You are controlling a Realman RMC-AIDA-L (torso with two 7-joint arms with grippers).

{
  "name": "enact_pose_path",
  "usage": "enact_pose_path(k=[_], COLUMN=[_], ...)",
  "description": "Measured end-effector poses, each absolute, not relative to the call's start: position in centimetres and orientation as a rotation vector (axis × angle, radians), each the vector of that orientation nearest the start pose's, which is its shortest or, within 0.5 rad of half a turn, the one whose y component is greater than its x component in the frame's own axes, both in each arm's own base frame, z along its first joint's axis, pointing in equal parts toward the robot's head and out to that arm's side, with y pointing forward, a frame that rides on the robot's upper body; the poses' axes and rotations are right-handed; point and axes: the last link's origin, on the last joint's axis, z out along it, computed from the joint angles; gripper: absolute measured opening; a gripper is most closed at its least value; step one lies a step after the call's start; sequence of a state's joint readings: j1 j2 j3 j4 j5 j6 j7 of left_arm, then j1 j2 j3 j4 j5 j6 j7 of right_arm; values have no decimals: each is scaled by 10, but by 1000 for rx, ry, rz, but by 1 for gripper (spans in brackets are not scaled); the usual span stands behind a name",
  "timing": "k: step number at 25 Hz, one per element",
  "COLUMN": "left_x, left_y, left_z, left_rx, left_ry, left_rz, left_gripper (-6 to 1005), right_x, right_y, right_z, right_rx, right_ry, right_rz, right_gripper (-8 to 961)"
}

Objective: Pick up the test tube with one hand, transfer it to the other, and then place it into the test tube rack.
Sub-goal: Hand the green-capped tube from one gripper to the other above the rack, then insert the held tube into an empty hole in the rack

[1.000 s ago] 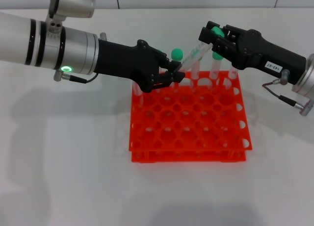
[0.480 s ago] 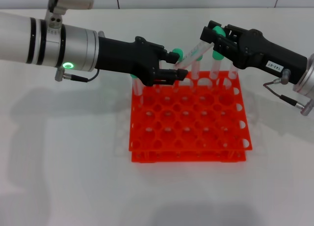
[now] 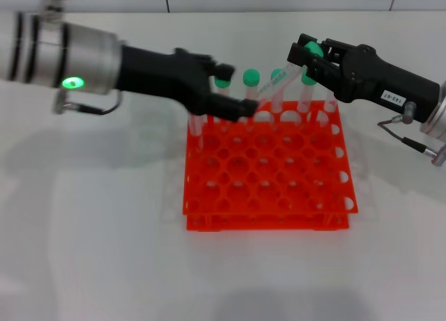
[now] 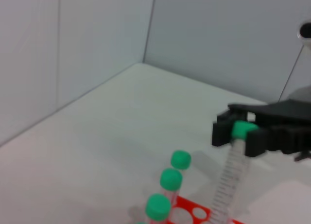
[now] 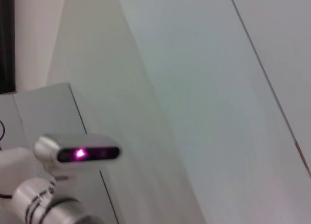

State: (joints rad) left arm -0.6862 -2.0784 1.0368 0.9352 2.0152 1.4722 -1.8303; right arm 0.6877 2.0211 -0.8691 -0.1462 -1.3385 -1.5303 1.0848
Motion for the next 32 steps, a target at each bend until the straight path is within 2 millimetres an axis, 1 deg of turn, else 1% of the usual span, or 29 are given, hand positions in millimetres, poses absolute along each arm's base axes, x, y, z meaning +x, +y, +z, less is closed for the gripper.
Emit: enact_pose_path(k=[2, 3, 4, 8, 10, 14, 18, 23, 26, 29, 32], left_x=[-164, -164, -164, -168, -174, -193, -213, -245, -260, -275, -286], left_y=[369, 366, 358, 341, 326, 298, 279, 256, 245, 233, 226], left_z=[9, 15, 26, 44, 56, 69, 71, 68, 63, 55, 51], left_rx=[-2887, -2875, -2845, -2786, -2745, -2681, -2648, -2602, -2587, -2580, -2563], left_ry=[-565, -569, -571, -590, -596, -633, -674, -702, -690, -632, -617], left_rz=[-416, -419, -419, -408, -393, -384, -368, -346, -401, -516, -555], left_gripper=[853, 858, 863, 884, 884, 883, 883, 882, 882, 882, 881], right_x=[214, 215, 216, 217, 216, 209, 202, 192, 188, 185, 180], right_y=[354, 354, 353, 349, 349, 351, 354, 359, 361, 362, 365], right_z=[-19, -18, -17, -15, -15, -17, -17, -19, -20, -20, -20], right_rx=[-2440, -2444, -2452, -2485, -2509, -2565, -2608, -2651, -2669, -2693, -2728], right_ry=[590, 583, 570, 528, 507, 453, 422, 378, 368, 344, 308], right_rz=[1289, 1285, 1274, 1256, 1245, 1213, 1180, 1155, 1144, 1126, 1077], right_gripper=[257, 257, 257, 257, 257, 257, 257, 256, 256, 256, 256])
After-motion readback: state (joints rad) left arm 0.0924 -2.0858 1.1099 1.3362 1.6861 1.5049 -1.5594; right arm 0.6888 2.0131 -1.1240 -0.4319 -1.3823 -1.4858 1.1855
